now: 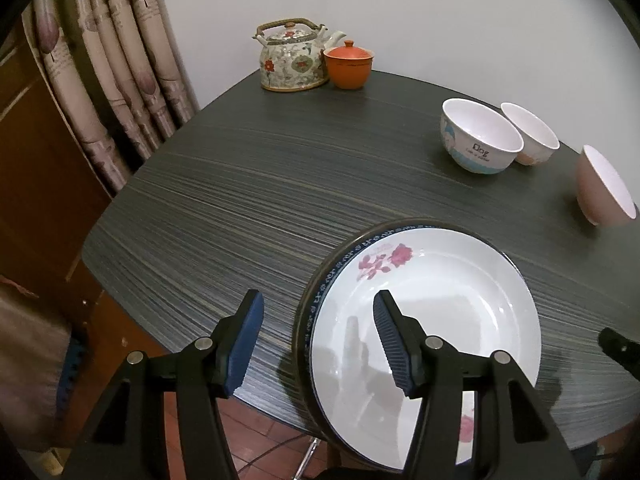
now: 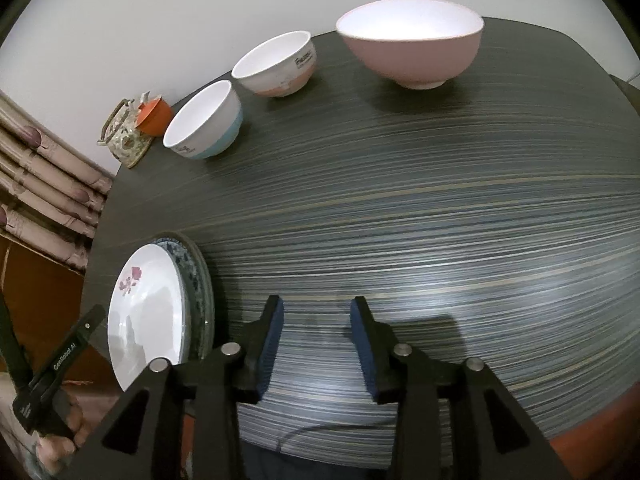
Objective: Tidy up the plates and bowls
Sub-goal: 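Move both tools to the rim of the large pink bowl, then grasp the large pink bowl rim with the left tool while the right tool grips it too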
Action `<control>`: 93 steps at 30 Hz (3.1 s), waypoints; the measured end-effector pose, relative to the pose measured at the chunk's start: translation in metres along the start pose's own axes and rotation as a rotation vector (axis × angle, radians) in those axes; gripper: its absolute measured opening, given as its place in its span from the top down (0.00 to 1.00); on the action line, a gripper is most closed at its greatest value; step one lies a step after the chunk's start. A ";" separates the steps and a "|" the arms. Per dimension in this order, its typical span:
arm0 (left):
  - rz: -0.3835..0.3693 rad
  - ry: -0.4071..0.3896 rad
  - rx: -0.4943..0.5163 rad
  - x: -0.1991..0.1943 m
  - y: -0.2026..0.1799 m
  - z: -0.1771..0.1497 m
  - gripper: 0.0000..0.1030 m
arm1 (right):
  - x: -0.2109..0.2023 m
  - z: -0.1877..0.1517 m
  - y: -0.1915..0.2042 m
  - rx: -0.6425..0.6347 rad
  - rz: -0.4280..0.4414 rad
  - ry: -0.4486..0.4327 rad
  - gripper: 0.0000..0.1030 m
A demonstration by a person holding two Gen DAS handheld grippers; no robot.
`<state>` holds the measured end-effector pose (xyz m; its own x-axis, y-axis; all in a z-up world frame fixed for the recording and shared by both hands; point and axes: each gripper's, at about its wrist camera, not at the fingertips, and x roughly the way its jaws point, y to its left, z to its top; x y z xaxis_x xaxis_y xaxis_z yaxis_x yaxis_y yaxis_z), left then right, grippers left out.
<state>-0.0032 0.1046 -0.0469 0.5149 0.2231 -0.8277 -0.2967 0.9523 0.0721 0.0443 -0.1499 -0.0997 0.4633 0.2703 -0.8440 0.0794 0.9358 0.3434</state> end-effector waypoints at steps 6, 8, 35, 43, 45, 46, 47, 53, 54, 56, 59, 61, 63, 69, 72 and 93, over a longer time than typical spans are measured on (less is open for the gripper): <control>0.030 0.010 -0.005 0.003 -0.001 -0.001 0.47 | -0.012 0.007 -0.016 0.001 0.005 -0.016 0.55; 0.037 0.017 -0.015 0.002 0.000 0.000 0.47 | -0.018 0.010 -0.022 0.002 0.008 -0.026 0.54; -0.283 0.155 0.168 -0.013 -0.229 0.110 0.41 | -0.070 0.151 -0.129 0.171 -0.043 -0.127 0.52; -0.307 0.224 0.139 0.019 -0.280 0.153 0.41 | -0.047 0.193 -0.145 0.202 -0.066 -0.066 0.52; -0.323 0.243 0.127 0.027 -0.286 0.159 0.41 | -0.040 0.201 -0.146 0.196 -0.081 -0.063 0.52; -0.327 0.248 0.121 0.032 -0.290 0.162 0.41 | -0.037 0.204 -0.146 0.194 -0.086 -0.061 0.52; -0.325 0.251 0.119 0.036 -0.294 0.165 0.41 | -0.032 0.208 -0.147 0.192 -0.096 -0.058 0.52; -0.320 0.313 0.100 0.067 -0.315 0.165 0.41 | -0.005 0.215 -0.151 0.174 -0.131 -0.025 0.52; -0.322 0.318 0.102 0.070 -0.317 0.164 0.41 | -0.002 0.214 -0.152 0.171 -0.130 -0.024 0.52; -0.318 0.322 0.114 0.076 -0.323 0.165 0.41 | 0.001 0.213 -0.151 0.165 -0.129 -0.025 0.52; -0.323 0.328 0.116 0.080 -0.325 0.165 0.41 | 0.007 0.215 -0.152 0.168 -0.119 -0.024 0.52; -0.331 0.329 0.118 0.081 -0.327 0.165 0.41 | 0.008 0.215 -0.154 0.179 -0.096 -0.020 0.52; -0.340 0.330 0.120 0.082 -0.329 0.167 0.41 | 0.008 0.215 -0.154 0.180 -0.090 -0.023 0.52; -0.389 0.367 0.112 0.091 -0.336 0.168 0.48 | 0.011 0.215 -0.158 0.185 -0.073 -0.015 0.62; -0.397 0.400 0.102 0.097 -0.337 0.165 0.66 | 0.014 0.216 -0.161 0.182 -0.070 -0.003 0.75; -0.431 0.348 0.167 0.014 -0.285 0.128 0.89 | -0.048 0.151 -0.111 0.131 -0.048 -0.027 0.85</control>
<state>0.1920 -0.1367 -0.0079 0.2580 -0.2471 -0.9340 0.0267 0.9682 -0.2488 0.1465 -0.3014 -0.0347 0.4797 0.2182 -0.8499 0.2160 0.9094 0.3554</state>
